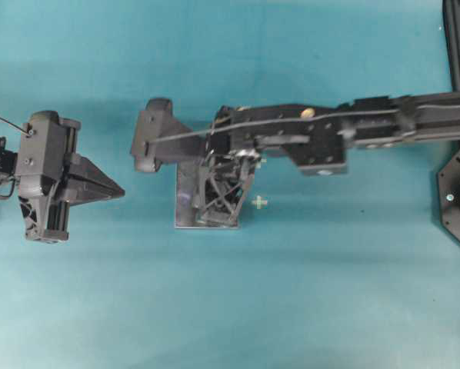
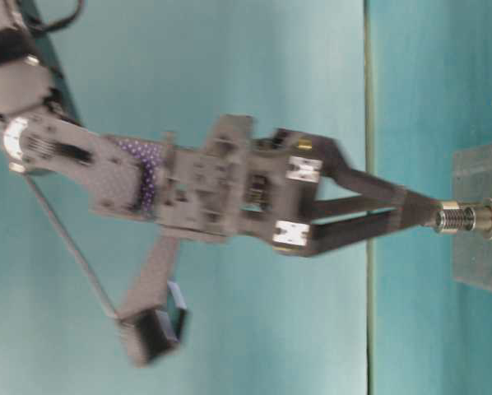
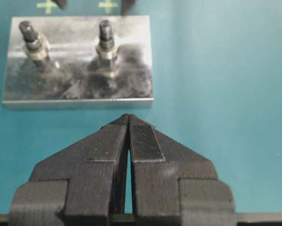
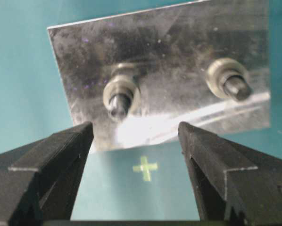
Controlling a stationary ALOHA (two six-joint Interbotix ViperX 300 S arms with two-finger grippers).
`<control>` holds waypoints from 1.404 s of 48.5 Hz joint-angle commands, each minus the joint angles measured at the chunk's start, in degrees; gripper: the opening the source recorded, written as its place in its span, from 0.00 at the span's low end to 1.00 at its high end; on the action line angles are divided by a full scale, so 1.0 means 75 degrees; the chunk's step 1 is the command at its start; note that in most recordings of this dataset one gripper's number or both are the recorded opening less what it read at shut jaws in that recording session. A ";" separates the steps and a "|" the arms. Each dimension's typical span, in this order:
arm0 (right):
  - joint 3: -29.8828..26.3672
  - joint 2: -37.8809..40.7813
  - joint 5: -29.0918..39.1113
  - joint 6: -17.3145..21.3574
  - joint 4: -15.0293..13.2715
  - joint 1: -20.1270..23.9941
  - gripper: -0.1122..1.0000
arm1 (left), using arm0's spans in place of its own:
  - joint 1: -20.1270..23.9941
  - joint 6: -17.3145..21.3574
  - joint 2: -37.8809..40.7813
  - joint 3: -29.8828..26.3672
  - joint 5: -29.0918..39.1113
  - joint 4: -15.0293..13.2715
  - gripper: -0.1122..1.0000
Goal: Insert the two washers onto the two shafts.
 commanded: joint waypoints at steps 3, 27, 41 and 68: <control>-0.0176 -0.0598 0.0000 0.0023 -0.0012 -0.0047 0.81 | -0.0023 -0.0023 -0.0023 -0.0059 -0.0070 0.0012 0.10; 0.0785 -0.1664 -0.0516 0.0012 -0.0082 -0.0094 0.51 | -0.0012 -0.0070 -0.0082 0.0059 -0.0059 0.0012 0.10; 0.1605 -0.2332 -0.1219 0.0199 -0.0059 -0.0082 0.20 | -0.0023 -0.0070 -0.0105 0.0070 -0.0070 0.0012 0.10; 0.3797 -0.4137 -0.2930 0.0328 -0.0023 -0.0059 0.11 | -0.0023 -0.0070 -0.0727 0.0410 -0.0785 0.0023 0.10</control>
